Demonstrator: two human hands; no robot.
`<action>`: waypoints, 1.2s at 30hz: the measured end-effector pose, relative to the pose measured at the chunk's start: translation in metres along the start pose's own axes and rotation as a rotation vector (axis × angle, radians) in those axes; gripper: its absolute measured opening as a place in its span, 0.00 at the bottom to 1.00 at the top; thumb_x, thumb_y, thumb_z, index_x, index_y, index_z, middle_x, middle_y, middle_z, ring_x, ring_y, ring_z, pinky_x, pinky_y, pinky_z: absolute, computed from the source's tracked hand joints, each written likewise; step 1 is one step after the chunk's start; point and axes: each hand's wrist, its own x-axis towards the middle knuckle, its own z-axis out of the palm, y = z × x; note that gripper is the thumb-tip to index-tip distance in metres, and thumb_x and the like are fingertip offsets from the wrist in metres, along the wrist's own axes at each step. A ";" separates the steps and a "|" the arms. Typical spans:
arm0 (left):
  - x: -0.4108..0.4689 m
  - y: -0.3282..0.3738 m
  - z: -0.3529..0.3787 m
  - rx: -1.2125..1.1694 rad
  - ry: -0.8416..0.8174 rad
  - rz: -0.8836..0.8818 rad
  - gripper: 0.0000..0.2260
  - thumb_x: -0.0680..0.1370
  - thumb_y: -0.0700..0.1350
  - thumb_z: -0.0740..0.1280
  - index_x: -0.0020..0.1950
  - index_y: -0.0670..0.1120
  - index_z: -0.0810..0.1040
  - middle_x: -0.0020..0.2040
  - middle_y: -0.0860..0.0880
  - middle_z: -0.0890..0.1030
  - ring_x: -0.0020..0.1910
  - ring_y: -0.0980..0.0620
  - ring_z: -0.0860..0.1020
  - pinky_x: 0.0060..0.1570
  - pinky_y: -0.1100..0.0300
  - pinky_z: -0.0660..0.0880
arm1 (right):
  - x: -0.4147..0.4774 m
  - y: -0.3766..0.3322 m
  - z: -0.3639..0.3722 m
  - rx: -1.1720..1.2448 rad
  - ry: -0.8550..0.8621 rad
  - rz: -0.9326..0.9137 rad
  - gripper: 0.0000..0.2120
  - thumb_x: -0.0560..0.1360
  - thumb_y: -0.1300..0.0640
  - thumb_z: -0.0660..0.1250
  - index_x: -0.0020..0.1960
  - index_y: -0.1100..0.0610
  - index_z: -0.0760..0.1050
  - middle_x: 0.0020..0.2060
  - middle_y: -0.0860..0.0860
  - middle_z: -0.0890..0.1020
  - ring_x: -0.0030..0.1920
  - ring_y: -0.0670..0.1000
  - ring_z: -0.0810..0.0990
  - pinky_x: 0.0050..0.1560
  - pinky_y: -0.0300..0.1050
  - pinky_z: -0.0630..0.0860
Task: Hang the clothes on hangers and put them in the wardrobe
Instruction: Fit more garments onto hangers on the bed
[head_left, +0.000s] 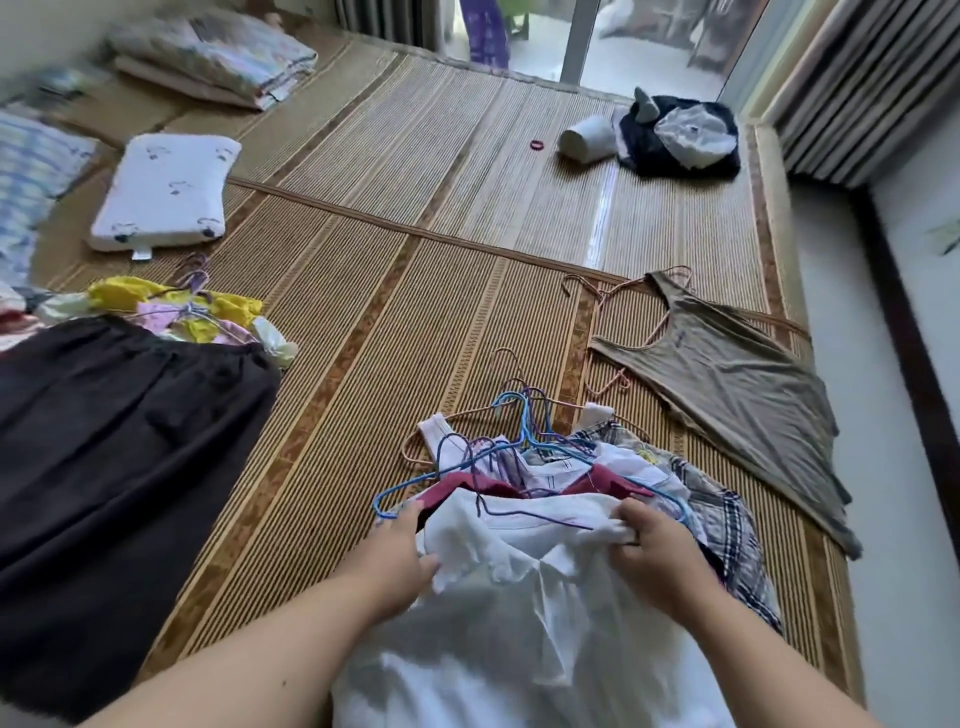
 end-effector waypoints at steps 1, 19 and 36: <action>-0.007 0.000 -0.006 -0.013 -0.004 0.016 0.30 0.77 0.52 0.62 0.76 0.54 0.53 0.66 0.44 0.73 0.63 0.43 0.73 0.61 0.53 0.70 | -0.008 -0.008 -0.006 0.103 0.002 -0.018 0.11 0.66 0.63 0.66 0.36 0.46 0.72 0.25 0.43 0.75 0.27 0.45 0.72 0.31 0.43 0.69; -0.287 -0.211 -0.237 -0.388 0.603 0.145 0.07 0.79 0.48 0.62 0.43 0.53 0.77 0.41 0.54 0.81 0.43 0.55 0.78 0.47 0.55 0.72 | -0.172 -0.386 0.001 -0.028 -0.171 -0.575 0.09 0.71 0.48 0.71 0.48 0.35 0.78 0.31 0.34 0.78 0.34 0.34 0.73 0.37 0.26 0.69; -0.473 -0.505 -0.459 -0.111 1.066 -0.205 0.09 0.80 0.48 0.60 0.47 0.45 0.76 0.48 0.40 0.81 0.48 0.41 0.78 0.37 0.56 0.62 | -0.226 -0.757 0.174 0.053 -0.099 -0.920 0.06 0.77 0.52 0.65 0.42 0.46 0.77 0.35 0.44 0.77 0.37 0.47 0.75 0.34 0.35 0.67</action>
